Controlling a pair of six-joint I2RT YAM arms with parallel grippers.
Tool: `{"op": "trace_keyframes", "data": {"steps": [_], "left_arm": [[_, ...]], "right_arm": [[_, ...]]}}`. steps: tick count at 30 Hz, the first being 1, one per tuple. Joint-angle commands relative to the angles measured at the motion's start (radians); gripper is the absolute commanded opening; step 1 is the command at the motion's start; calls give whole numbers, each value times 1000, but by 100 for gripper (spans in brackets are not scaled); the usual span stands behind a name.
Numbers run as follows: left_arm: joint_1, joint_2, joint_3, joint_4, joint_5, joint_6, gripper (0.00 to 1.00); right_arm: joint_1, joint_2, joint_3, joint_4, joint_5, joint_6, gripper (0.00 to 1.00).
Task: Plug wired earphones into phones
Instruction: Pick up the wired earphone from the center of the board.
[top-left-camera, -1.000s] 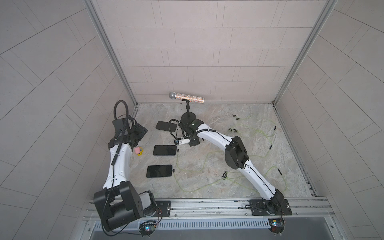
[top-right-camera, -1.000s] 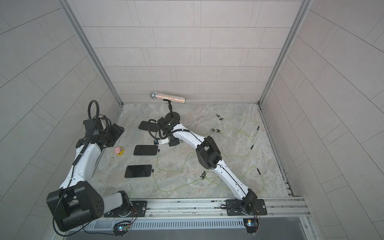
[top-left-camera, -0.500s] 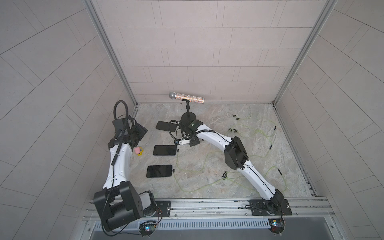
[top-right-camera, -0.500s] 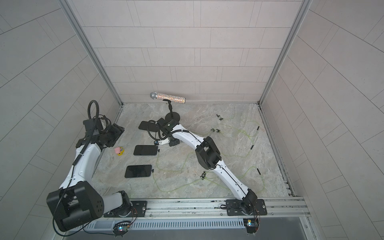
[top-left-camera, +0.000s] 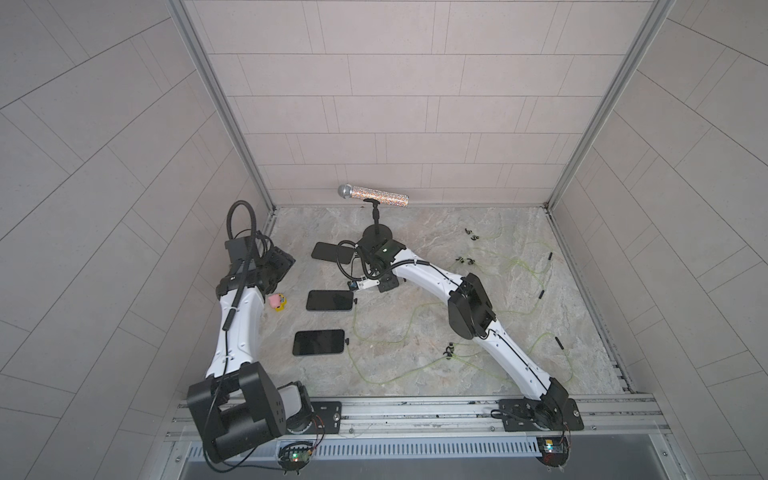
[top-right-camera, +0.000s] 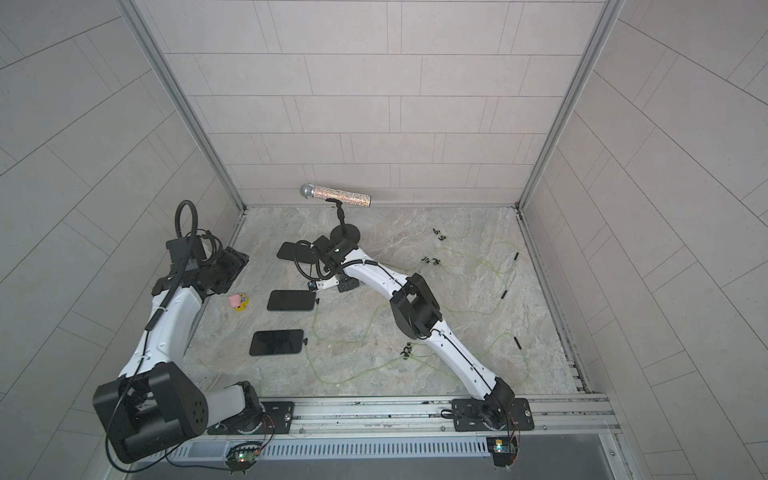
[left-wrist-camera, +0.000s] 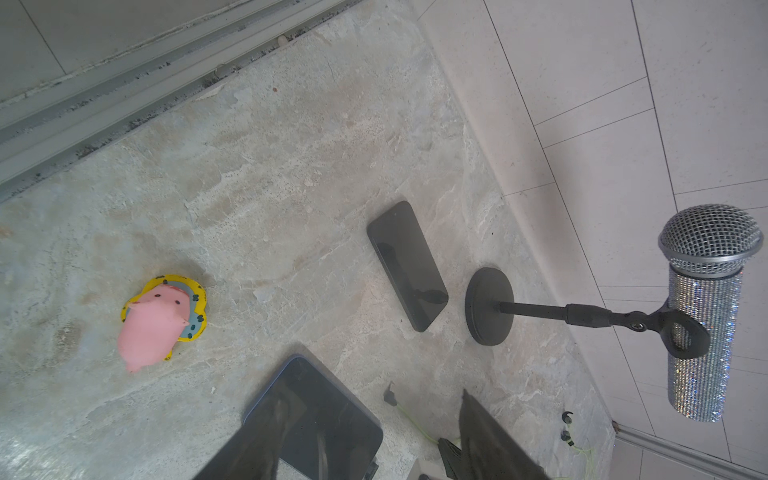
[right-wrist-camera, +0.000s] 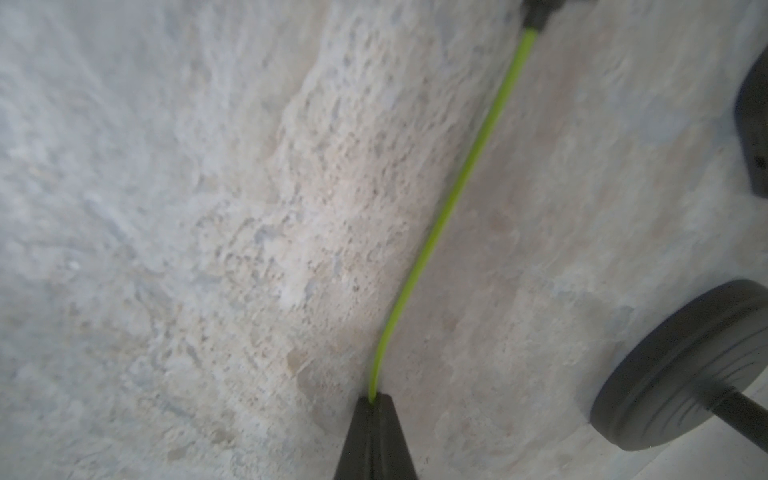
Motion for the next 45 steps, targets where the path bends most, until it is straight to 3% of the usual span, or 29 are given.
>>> {"op": "trace_keyframes", "data": {"steps": [1, 17, 25, 30, 33, 38, 41, 45], "left_arm": [[5, -11, -12, 12, -3, 7, 71], [6, -94, -39, 107, 86, 47, 70], [5, -155, -98, 334, 326, 3, 69], [-16, -216, -212, 668, 502, -193, 66], [-90, -256, -280, 895, 508, -279, 65], [-310, -282, -286, 968, 463, -183, 63], [-441, -269, -290, 1047, 427, -155, 59], [-487, -243, -355, 1358, 365, -275, 54]], "right_arm": [[8, -14, 4, -25, -27, 6, 0], [-1, -307, -142, 3, -158, 179, 0], [-49, -517, -259, -12, -331, 444, 0], [-103, -746, -516, 109, -575, 582, 0], [-142, -905, -721, 306, -692, 717, 0], [-235, -1129, -1031, 706, -890, 994, 0], [-264, -1213, -1138, 866, -974, 1104, 0], [-293, -1270, -1210, 999, -1023, 1232, 0]]}}
